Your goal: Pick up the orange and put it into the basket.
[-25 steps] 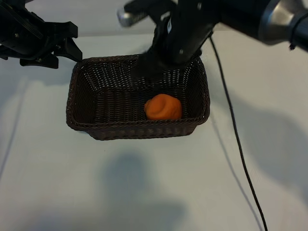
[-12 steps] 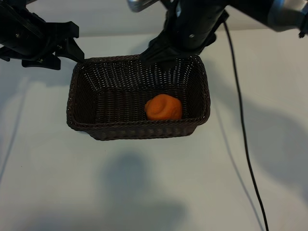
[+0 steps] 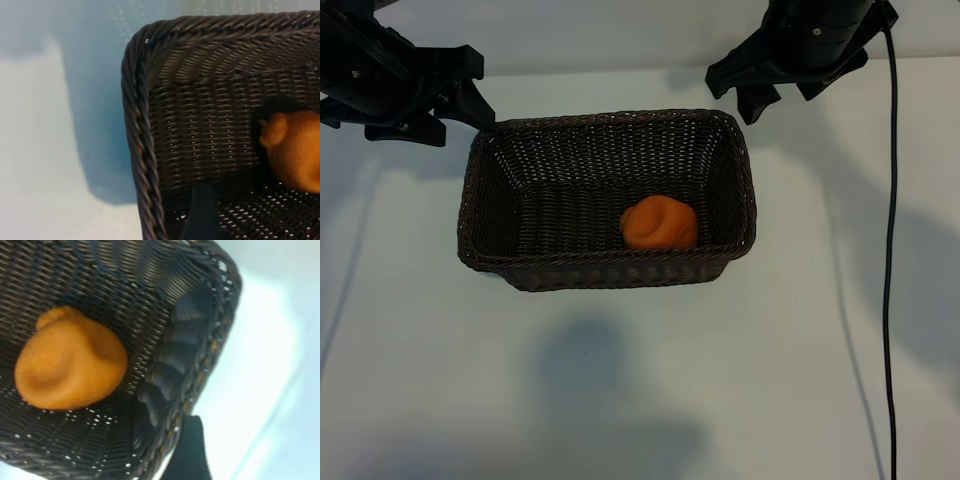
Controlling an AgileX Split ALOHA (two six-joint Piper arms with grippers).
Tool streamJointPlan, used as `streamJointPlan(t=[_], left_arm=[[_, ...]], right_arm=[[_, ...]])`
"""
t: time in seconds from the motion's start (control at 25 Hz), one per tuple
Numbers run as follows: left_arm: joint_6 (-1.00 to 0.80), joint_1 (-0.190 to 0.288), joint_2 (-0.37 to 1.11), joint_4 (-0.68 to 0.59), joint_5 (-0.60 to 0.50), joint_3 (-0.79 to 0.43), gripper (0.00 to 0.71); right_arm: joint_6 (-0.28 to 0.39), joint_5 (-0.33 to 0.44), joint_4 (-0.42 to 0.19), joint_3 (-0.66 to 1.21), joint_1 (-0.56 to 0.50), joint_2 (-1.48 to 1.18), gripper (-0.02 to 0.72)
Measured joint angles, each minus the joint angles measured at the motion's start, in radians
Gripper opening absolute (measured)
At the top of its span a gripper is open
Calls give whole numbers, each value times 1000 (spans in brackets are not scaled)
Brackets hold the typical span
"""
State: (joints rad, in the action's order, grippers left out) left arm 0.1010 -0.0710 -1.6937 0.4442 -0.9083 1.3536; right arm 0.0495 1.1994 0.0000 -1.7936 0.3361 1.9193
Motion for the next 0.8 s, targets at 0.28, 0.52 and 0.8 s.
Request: streamJointPlan(t=[0.28, 0.52, 0.8], left_arm=[[0, 0, 0, 1, -1, 0, 589], [0, 0, 0, 1, -1, 0, 589], [0, 0, 0, 1, -1, 0, 589]], right_arm=[[-11, 1, 0, 0, 0, 0, 595], [-10, 10, 0, 0, 0, 0, 595], [-11, 14, 10, -1, 0, 0, 594]])
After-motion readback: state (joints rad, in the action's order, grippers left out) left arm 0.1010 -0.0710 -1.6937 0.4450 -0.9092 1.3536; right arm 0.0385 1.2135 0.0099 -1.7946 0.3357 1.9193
